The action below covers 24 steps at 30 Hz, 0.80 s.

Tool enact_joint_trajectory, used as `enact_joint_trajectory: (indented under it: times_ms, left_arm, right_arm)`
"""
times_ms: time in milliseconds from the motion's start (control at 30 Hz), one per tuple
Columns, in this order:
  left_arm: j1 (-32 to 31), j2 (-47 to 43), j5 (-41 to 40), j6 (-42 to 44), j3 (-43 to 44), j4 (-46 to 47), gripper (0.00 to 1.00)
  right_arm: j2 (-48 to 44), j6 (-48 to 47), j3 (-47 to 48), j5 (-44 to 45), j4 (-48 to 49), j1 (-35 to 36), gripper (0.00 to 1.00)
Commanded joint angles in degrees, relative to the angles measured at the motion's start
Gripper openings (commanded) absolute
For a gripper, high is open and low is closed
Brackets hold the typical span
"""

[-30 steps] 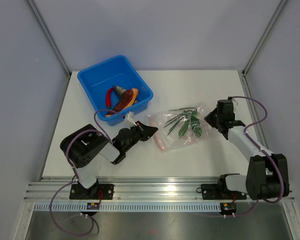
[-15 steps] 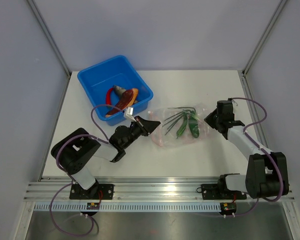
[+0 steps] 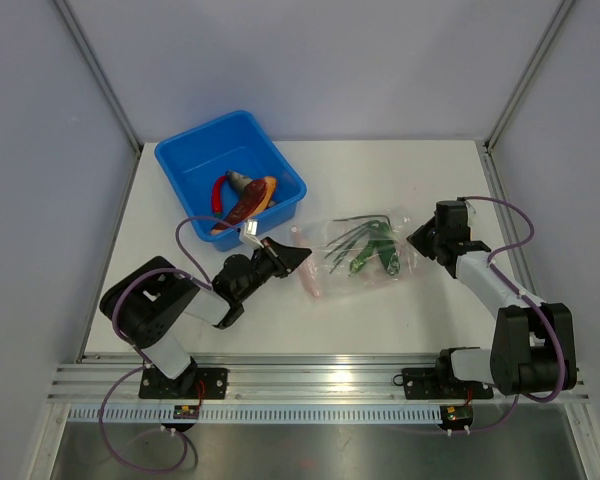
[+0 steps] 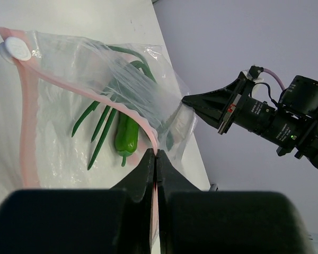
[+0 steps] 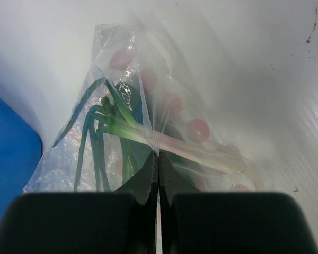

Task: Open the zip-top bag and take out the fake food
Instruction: Adjust the zipper food storage bag at the center of the board.

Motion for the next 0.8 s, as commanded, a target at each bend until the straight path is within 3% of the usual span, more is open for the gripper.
enact_joint_trajectory:
  times_ms: [0, 100, 133, 267, 567, 767]
  left_arm:
    - [1.0, -1.0, -0.3, 0.9, 0.0, 16.3, 0.0]
    - [1.0, -1.2, 0.1, 1.0, 0.3, 16.0, 0.14]
    - [1.0, -1.3, 0.1, 1.0, 0.2, 15.9, 0.26]
    - [1.0, -1.2, 0.1, 0.8, -0.5, 16.7, 0.44]
    - [1.0, 3.2, -3.5, -3.5, -6.2, 22.5, 0.45]
    - [0.5, 5.7, -4.2, -6.2, -7.9, 22.4, 0.37]
  right_arm:
    - [-0.1, -0.3, 0.4, 2.6, 1.1, -1.1, 0.0]
    - [-0.5, -0.7, 0.4, 2.7, 1.1, -1.2, 0.0]
    - [-0.6, -0.7, 0.4, 2.8, 1.1, -1.1, 0.0]
    - [-0.6, -0.8, 0.4, 2.5, 1.2, -1.2, 0.0]
    - [-0.6, -0.9, 0.5, 2.1, 1.2, -1.2, 0.0]
    - [-0.9, -0.8, 0.4, 2.0, 1.2, -1.2, 0.0]
